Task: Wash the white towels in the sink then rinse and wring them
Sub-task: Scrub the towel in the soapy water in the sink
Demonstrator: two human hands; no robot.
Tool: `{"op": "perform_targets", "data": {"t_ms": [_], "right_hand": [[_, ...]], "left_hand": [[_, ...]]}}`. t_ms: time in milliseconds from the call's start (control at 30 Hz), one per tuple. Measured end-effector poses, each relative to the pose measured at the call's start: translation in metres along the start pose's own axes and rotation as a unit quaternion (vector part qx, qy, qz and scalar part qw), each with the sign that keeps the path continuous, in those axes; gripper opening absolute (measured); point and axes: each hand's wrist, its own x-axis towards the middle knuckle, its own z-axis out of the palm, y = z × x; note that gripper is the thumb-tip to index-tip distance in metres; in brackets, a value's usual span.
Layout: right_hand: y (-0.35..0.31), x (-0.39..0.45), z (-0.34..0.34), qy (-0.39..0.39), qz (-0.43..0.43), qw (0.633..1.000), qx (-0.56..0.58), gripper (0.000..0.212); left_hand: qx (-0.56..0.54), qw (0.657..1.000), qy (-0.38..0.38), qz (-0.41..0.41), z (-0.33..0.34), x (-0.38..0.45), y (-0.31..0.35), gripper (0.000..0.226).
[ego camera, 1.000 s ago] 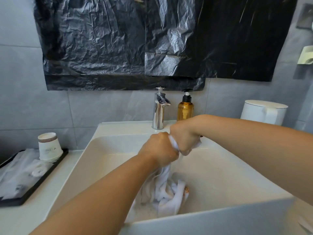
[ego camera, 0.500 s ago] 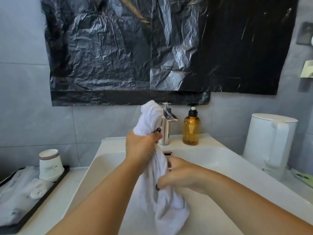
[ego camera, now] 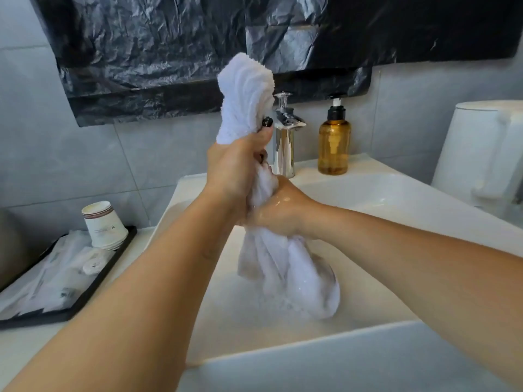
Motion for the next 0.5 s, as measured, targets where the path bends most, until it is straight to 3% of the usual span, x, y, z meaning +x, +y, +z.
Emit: {"op": "perform_targets", "data": {"t_ms": [133,267,333,433,500], "right_hand": [[-0.003,-0.007,0.004,0.047,-0.032,0.997,-0.051,0.022],[-0.003,-0.007,-0.004,0.039,0.013,0.999,-0.034,0.041],[-0.004,-0.005,-0.014,0.016,0.025,0.999,-0.037,0.031],[-0.007,-0.005,-0.040,0.006,0.019,1.000,0.000,0.021],[-0.008,-0.005,-0.054,0.017,-0.021,0.999,0.041,0.022]], "left_hand": [[-0.002,1.000,0.016,0.018,0.004,-0.002,0.003,0.019],[-0.048,0.999,0.025,0.006,0.006,-0.004,-0.003,0.020],[-0.048,0.998,0.006,0.025,0.005,-0.003,-0.004,0.020],[0.074,0.984,-0.133,0.092,-0.002,0.005,-0.007,0.022],[0.125,0.955,-0.266,0.043,-0.008,0.006,-0.011,0.062]]}}
